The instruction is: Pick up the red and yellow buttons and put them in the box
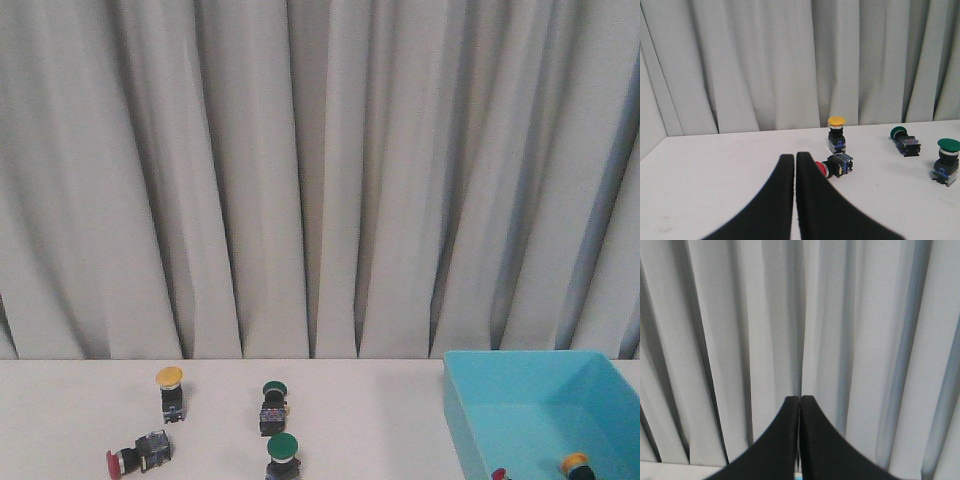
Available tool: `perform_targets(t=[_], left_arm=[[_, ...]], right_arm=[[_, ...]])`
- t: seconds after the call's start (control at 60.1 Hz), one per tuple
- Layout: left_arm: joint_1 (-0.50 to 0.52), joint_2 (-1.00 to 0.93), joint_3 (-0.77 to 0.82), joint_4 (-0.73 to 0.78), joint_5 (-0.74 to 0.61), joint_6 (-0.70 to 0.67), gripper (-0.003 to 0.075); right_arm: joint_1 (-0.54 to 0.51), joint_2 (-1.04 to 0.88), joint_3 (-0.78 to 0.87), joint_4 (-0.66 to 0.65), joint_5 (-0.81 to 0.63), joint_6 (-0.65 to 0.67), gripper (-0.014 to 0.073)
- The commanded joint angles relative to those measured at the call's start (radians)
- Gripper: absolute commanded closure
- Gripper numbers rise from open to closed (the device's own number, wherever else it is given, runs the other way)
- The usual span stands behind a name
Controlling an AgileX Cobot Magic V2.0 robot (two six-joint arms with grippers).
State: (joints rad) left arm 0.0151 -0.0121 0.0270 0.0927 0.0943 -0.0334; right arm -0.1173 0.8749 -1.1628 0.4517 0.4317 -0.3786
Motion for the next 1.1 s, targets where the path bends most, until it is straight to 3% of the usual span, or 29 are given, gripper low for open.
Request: perform_targets(t=[0.0, 0.349, 0.449, 0.649, 0.765, 0.965, 1.081], left_arm=[[0.002, -0.014, 0.01, -0.008, -0.074, -0.003, 0.0726], [0.002, -0.014, 0.01, -0.008, -0.074, -0.003, 0.0726], [0.002, -0.014, 0.01, -0.008, -0.074, -0.003, 0.0726], [0.002, -0.014, 0.01, -0.008, -0.074, -0.003, 0.0726], [0.002, -0.014, 0.01, -0.008, -0.074, -0.003, 0.0726], [0.002, -0.014, 0.01, -0.008, -0.074, -0.003, 0.0726], [0.002, -0.014, 0.01, -0.008, -0.074, -0.003, 0.0726]], right_arm=[[-0.001, -0.002, -0.028, 0.013, -0.066, -0.004, 0.0603], [-0.001, -0.002, -0.028, 0.007, -0.068, -0.005, 0.0603], [0.0, 0.002, -0.025, -0.09, -0.065, 0.026, 0.0603], [0.0, -0.033, -0.025, -0.335, 0.023, 0.287, 0.0603], [0.0, -0.068, -0.005, -0.358, 0.047, 0.31, 0.0603], [0.0, -0.22, 0.314, -0.349, -0.196, 0.318, 0.0603], [0.0, -0.314, 0.513, -0.35, -0.251, 0.372, 0.0603]])
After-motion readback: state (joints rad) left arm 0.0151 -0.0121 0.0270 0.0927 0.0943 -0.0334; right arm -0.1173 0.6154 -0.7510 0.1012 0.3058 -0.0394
